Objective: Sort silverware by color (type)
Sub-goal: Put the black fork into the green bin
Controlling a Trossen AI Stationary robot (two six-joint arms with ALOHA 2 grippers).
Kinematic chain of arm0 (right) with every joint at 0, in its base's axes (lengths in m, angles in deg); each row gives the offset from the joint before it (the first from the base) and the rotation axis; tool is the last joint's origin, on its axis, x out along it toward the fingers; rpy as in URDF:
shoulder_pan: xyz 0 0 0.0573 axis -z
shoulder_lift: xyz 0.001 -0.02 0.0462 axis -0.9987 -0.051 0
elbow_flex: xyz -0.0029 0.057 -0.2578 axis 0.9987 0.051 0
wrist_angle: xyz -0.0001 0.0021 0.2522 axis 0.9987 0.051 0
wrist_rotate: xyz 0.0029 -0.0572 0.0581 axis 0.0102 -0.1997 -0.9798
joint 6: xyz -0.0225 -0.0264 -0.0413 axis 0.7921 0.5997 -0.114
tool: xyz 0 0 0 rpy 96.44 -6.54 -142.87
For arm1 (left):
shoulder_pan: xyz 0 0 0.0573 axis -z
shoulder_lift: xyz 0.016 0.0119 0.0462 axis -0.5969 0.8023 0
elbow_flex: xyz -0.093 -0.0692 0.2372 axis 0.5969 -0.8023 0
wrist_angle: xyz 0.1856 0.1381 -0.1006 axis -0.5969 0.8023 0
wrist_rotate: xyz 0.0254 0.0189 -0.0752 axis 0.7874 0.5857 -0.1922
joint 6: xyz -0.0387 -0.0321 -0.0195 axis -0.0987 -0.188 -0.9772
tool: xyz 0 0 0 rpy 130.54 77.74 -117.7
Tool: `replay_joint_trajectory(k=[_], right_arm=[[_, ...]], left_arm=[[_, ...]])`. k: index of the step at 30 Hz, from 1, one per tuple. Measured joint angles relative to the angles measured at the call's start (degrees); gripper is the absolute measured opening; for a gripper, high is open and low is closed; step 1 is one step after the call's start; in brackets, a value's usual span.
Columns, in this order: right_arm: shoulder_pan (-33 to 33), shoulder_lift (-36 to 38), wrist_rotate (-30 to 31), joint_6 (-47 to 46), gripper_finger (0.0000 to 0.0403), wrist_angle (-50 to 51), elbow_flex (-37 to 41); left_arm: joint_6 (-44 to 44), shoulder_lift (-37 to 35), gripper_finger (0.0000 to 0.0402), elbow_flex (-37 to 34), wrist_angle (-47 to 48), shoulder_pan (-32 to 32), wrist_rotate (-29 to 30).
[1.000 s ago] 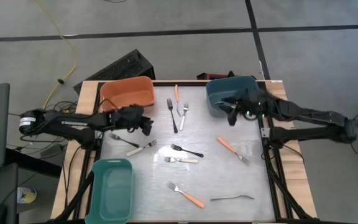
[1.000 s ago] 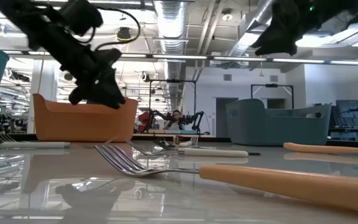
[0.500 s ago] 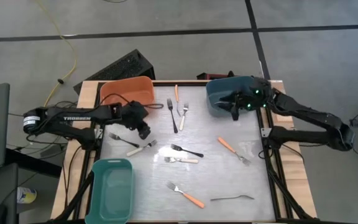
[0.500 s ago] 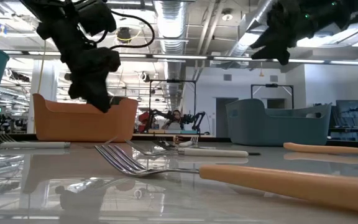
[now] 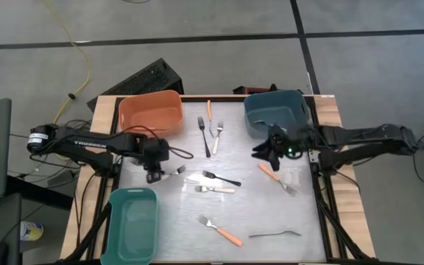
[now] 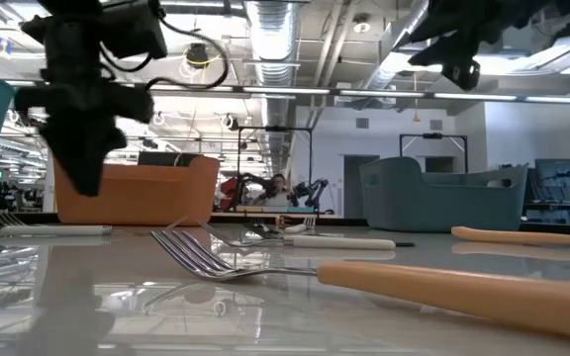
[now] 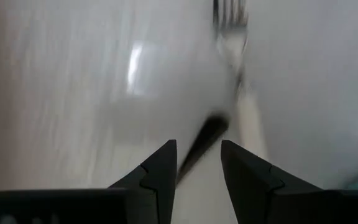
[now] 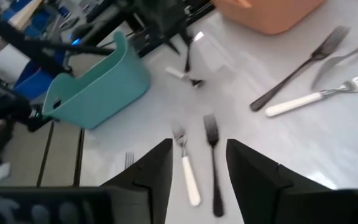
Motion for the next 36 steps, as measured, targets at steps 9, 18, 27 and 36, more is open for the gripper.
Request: replay_joint_trajectory(k=[9, 18, 27, 36], right_arm=[[-8.93, -0.29, 2.44, 1.03, 0.0165, 0.26, -0.04], [-13.34, -0.29, 7.75, 4.79, 0.0165, 4.44, -0.07], [-13.54, -0.28, 7.83, 5.9, 0.0165, 4.69, -0.07], [-13.56, -0.27, 7.82, 6.05, 0.0165, 4.79, -0.07]], left_arm=[[1.53, 0.98, 0.0111, 0.03, -1.34, 0.37, -4.43], [12.02, 7.84, 0.0111, 13.73, 8.64, 0.81, 1.86], [20.73, 18.99, 0.0111, 14.51, 21.25, 0.72, 2.5], [23.44, 20.72, 0.0111, 9.15, 19.73, 0.72, 2.43]])
